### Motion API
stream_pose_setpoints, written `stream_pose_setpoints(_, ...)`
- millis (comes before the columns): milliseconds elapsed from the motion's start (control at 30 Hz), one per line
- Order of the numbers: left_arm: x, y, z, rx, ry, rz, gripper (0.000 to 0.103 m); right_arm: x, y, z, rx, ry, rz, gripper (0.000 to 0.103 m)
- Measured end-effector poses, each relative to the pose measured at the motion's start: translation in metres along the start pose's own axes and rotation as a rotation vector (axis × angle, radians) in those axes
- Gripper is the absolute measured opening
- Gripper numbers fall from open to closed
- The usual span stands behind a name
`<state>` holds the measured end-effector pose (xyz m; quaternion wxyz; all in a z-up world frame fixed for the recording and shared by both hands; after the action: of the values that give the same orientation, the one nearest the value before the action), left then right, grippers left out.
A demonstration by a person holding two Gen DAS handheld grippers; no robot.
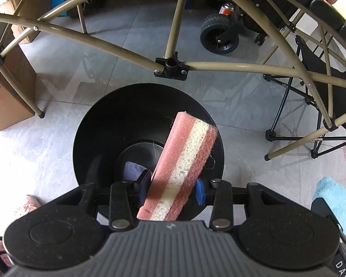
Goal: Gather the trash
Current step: 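Open the left tool to drop the pink sponge into the bin, then move the left tool aside while the right tool brings the blue plush over the bin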
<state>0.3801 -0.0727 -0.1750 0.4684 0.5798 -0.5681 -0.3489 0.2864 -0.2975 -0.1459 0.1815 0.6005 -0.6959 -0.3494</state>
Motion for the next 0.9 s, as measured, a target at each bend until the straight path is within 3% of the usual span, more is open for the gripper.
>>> stream_pose_setpoints(233,0.0016,-0.0022,0.0002,-0.013,-0.007,-0.014,0.043,0.0011,0.0003,0.0002,-0.002,-0.004,-0.001,0.075)
stream_pose_setpoints(300,0.0012,-0.0009,0.0004,-0.014,-0.011,-0.019,0.070,0.0013,0.0007,-0.0001,-0.001,-0.004,-0.001,0.075)
stream_pose_setpoints(333,0.0002,0.0001,0.0005,-0.010,-0.004,-0.035,0.097,0.0015,0.0007,0.0000,-0.001,-0.005,-0.001,0.075)
stream_pose_setpoints(367,0.0004,0.0018,0.0001,0.002,-0.004,-0.054,0.103,0.0017,0.0009,-0.0001,0.000,-0.005,-0.001,0.075)
stream_pose_setpoints(900,-0.0021,0.0059,0.0010,-0.005,-0.024,-0.063,0.103,0.0017,0.0027,-0.0010,0.000,-0.003,-0.005,0.075)
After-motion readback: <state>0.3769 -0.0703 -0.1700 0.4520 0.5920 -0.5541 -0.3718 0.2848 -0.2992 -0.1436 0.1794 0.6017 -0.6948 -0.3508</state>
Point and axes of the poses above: each gripper's, at about its wrist camera, not at the fingertips, and y roughly against the way its jaws point, x to its right, z to its underside, the point moved 4 cm from there along -y, roughly the way its jaws point, and after that the axes turned 1 degree about -z, right-handed, at the moved point
